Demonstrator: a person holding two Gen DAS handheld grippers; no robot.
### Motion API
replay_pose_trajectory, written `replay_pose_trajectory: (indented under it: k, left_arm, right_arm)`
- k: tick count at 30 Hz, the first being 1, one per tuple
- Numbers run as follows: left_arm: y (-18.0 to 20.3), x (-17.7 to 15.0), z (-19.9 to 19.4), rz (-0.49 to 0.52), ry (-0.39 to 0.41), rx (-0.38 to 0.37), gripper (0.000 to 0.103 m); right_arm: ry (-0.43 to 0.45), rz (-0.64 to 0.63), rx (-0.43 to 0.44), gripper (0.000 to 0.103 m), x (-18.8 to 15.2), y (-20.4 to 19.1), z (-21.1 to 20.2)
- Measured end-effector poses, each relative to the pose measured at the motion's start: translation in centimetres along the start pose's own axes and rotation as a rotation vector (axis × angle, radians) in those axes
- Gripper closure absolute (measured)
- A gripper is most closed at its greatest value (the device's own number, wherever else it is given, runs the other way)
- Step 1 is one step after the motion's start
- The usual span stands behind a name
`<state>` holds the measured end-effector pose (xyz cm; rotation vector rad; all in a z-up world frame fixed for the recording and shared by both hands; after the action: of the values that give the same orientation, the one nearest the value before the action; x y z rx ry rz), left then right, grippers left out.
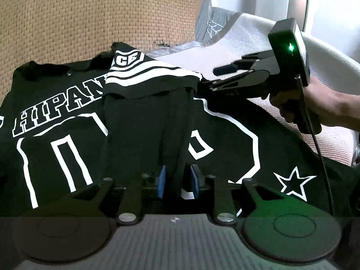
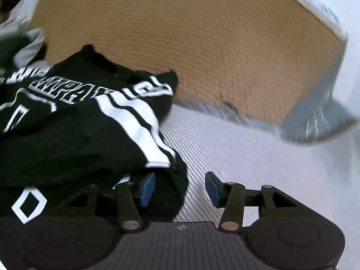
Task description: Fold clothes
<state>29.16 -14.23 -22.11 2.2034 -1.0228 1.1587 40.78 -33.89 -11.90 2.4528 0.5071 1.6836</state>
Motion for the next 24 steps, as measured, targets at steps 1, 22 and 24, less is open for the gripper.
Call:
replay_pose_trajectory:
  k: [1,22,24]
  left_arm:
    - [0.0,-0.1,0.1,0.001,-0.005,0.004,0.072]
    - [-0.4,-2.1,-0.2,-0.048,-0.068,0.044,0.071]
    - [-0.4,-2.2,-0.5,-0.047,-0.084,0.049,0.071]
  right_arm:
    - [0.009,-0.003,-0.002,0.05,0.3,-0.2,0.1]
    - [-0.058,0.415,0.047,0.073,-0.8,3.8,2.2]
    - [-0.068,0.376,0.029,0.072,-0.9,3.8,1.8]
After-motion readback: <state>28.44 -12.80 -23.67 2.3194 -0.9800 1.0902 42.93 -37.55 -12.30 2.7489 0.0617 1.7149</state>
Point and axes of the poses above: each gripper's, at about its wrist camera, not at the fingertips, and z roughly the way its jaws point, y to its right, x to its top, the point moved 9 cm from there along z, roughly the way its jaws point, and after that the axes turned 9 degrees about y, right-handed, at the moved point
